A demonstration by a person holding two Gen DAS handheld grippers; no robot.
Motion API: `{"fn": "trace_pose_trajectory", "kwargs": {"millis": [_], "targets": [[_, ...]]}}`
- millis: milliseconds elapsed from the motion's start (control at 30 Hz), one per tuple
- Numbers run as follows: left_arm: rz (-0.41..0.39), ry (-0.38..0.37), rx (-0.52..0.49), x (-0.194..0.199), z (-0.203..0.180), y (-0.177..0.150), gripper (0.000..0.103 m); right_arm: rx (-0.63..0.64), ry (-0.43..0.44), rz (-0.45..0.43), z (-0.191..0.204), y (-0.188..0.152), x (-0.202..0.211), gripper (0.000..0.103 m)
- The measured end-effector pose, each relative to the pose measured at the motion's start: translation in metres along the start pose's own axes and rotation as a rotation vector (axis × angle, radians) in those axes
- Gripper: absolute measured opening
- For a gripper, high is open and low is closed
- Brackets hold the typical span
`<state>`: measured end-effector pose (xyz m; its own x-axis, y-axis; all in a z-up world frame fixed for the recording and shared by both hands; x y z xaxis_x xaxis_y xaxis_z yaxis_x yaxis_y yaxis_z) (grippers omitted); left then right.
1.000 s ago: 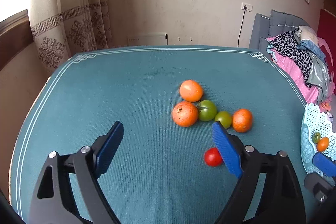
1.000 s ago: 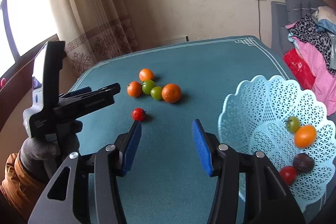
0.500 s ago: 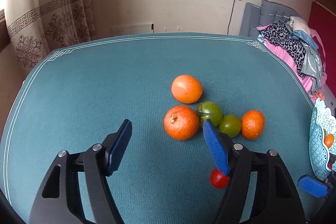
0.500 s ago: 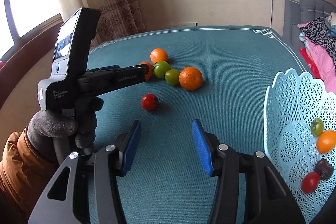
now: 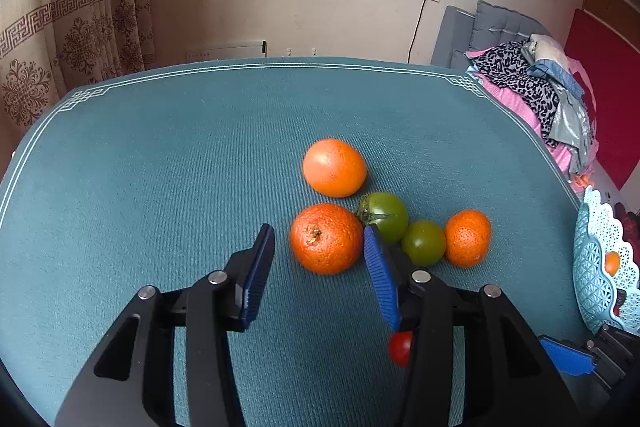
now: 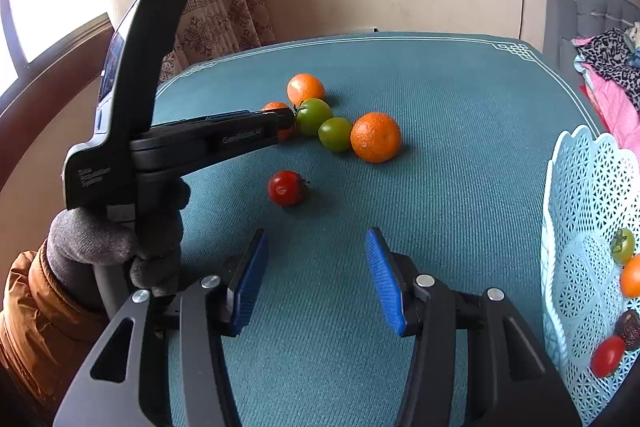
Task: Organize fruits
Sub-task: 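Move both open grippers back toward the remaining fruit cluster, then close the right gripper on the red tomato while the left gripper approaches an orange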
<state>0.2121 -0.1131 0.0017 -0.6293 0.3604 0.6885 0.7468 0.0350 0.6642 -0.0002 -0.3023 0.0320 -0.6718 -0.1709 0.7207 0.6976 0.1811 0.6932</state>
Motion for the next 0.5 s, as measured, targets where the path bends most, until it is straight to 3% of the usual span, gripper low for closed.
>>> {"fn": "trace_pose_trajectory", "kwargs": {"millis": [33,233,333,400,500], "targets": [[0.002,-0.015,0.004,0.001,0.001,0.0,0.038,0.001,-0.001,0.002,0.001,0.001,-0.002,0.051],[-0.003,-0.031,0.013,0.009,0.008,-0.002,0.037,-0.004,0.011,0.023,0.003,0.005,-0.012,0.051],[-0.035,-0.021,0.025,0.019,0.012,0.004,0.035,-0.001,0.017,0.028,0.004,0.008,-0.015,0.051],[-0.066,-0.01,0.034,0.027,0.015,0.009,0.027,0.0,0.019,0.035,0.005,0.011,-0.019,0.051],[-0.103,-0.001,0.04,0.037,0.018,0.015,0.027,0.003,0.019,0.048,0.006,0.015,-0.027,0.051]]}}
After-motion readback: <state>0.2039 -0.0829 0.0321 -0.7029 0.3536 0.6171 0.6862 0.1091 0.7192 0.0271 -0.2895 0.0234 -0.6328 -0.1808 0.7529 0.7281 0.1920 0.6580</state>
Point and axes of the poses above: each gripper's, at about its wrist camera, not at the fingertips, and x roughly against the way its jaws point, z to its left, y to its top, the point moved 4 cm from there along -x, roughly the way its jaws point, and after that the axes turned 14 degrees about x, right-handed, at the moved point
